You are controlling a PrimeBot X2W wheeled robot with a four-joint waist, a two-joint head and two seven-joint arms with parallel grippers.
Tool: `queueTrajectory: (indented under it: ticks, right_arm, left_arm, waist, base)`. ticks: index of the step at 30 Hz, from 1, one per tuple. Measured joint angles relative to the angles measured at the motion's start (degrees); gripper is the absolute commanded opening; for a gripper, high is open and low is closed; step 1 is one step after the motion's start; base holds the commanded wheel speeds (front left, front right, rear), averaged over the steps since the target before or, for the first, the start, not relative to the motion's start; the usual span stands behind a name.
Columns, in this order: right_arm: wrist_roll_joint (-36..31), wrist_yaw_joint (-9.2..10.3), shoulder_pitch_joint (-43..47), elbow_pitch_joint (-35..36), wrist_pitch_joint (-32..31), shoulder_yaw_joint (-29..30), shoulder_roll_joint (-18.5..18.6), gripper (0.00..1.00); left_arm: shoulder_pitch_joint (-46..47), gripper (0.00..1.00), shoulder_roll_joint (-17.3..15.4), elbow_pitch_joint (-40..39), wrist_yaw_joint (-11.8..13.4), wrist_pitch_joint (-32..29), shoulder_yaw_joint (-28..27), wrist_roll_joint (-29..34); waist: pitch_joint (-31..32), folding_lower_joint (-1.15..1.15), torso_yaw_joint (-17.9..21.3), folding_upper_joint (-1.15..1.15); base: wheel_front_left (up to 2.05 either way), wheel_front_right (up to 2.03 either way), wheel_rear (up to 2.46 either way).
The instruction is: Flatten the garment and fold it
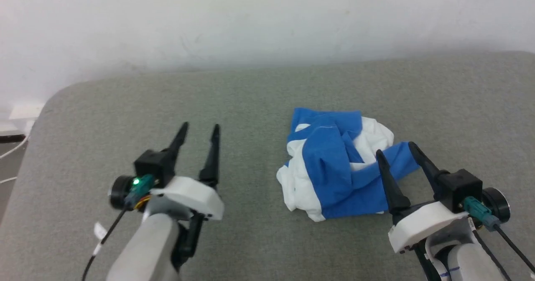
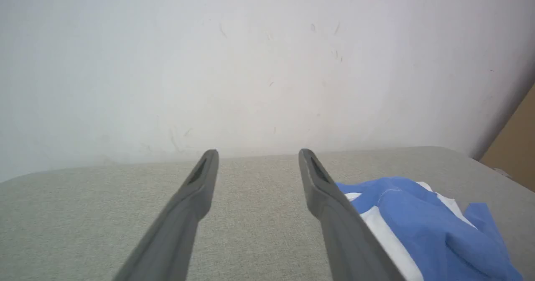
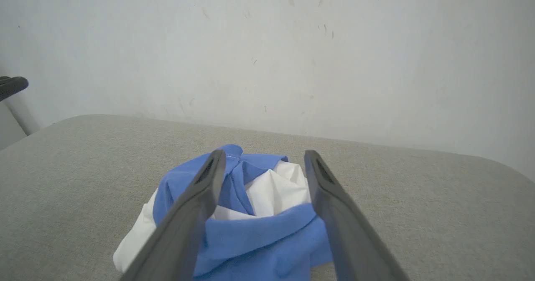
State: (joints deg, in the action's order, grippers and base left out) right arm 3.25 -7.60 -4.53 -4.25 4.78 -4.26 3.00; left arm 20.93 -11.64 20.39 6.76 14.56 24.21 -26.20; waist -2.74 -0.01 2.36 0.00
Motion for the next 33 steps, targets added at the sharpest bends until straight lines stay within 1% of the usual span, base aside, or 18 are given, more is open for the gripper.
queueTrajectory:
  ticks: [4,7,9,12,14,18,19,20,21,24,26,30,33]
  right_arm:
    - [1.63,0.0,-0.49,0.42,-1.83,-0.57,-0.02,1.0]
    - [3.36,0.0,-2.65,0.1,-5.13,-1.14,-0.01,1.0]
    - [4.72,0.0,-4.81,-1.04,-9.37,-1.69,-0.02,1.0]
    - [8.39,0.01,-8.01,-4.3,-18.38,-2.03,-0.05,1.0]
    - [9.48,0.05,-9.6,-6.13,-24.74,-2.09,-0.04,1.0]
    - [13.11,0.05,-11.7,-7.02,-32.83,-2.96,0.0,1.0]
    - [13.67,0.05,-11.95,-6.8,-33.94,-3.45,-0.01,0.62]
    - [14.1,0.05,-12.09,-6.35,-34.35,-3.88,-0.02,0.38]
    - [14.3,0.05,-12.2,-5.77,-34.5,-4.28,-0.04,0.0]
    - [14.48,0.05,-12.2,-4.13,-34.61,-5.53,-0.05,0.0]
    - [15.74,0.07,-11.8,-2.08,-34.94,-7.82,0.35,0.0]
    - [24.04,0.07,-9.75,5.01,-36.35,-16.99,2.57,0.0]
    - [26.97,0.07,-7.21,8.24,-40.39,-24.15,5.88,0.0]
  left_arm:
    - [-4.35,1.0,-0.99,-6.69,0.83,0.16,-5.37,3.07]
    - [-7.92,1.0,-0.88,-10.1,0.66,0.18,-9.02,4.99]
    - [-9.92,1.0,-0.47,-11.33,-0.19,0.16,-11.06,5.84]
    - [-11.55,1.0,0.66,-12.46,-1.33,0.16,-13.52,6.92]
    - [-11.88,1.0,1.48,-12.98,-2.3,0.16,-14.8,7.79]
    - [-12.34,1.0,3.33,-13.19,-3.71,0.16,-16.72,9.26]
    - [-12.41,1.0,3.67,-13.11,-3.98,0.16,-17.12,9.48]
    - [-12.42,1.0,3.98,-12.98,-4.3,0.16,-17.42,9.79]
    - [-12.43,1.0,4.27,-12.84,-4.68,0.16,-17.82,10.13]
    - [-12.49,1.0,4.92,-12.23,-5.42,0.16,-18.9,10.73]
    - [-12.6,1.0,5.3,-11.81,-5.81,0.16,-19.61,11.28]
    - [-12.71,1.0,5.9,-11.14,-6.44,0.16,-21.07,12.02]
    - [-12.89,1.0,6.15,-10.89,-6.81,0.16,-21.9,12.4]
  waist:
    - [0.12,0.0,-1.61,0.0]
    - [-0.57,0.0,-2.44,0.0]
    - [-1.28,0.0,-2.84,0.0]
    - [-2.41,0.0,-3.55,0.0]
    - [-3.08,0.01,-4.19,0.0]
    - [-4.12,0.01,-5.7,0.0]
    - [-4.34,0.01,-6.04,0.0]
    - [-4.53,0.01,-6.38,0.0]
    - [-4.68,0.01,-6.69,0.0]
    - [-4.8,0.01,-7.31,0.0]
    - [-4.46,0.01,-7.41,0.0]
    - [-3.42,0.01,-7.09,0.0]
    - [-2.65,0.0,-6.57,0.0]
  base:
    - [0.0,0.0,0.0]
    - [0.0,0.0,0.0]
    - [0.0,0.0,0.0]
    - [0.0,0.0,0.0]
    - [0.0,0.0,0.0]
    - [0.0,0.0,0.0]
    - [0.0,0.0,0.0]
    - [0.0,0.0,0.0]
    - [0.0,0.0,0.0]
    - [0.0,0.0,0.0]
    - [0.0,0.0,0.0]
    - [0.0,0.0,0.0]
    - [0.0,0.0,0.0]
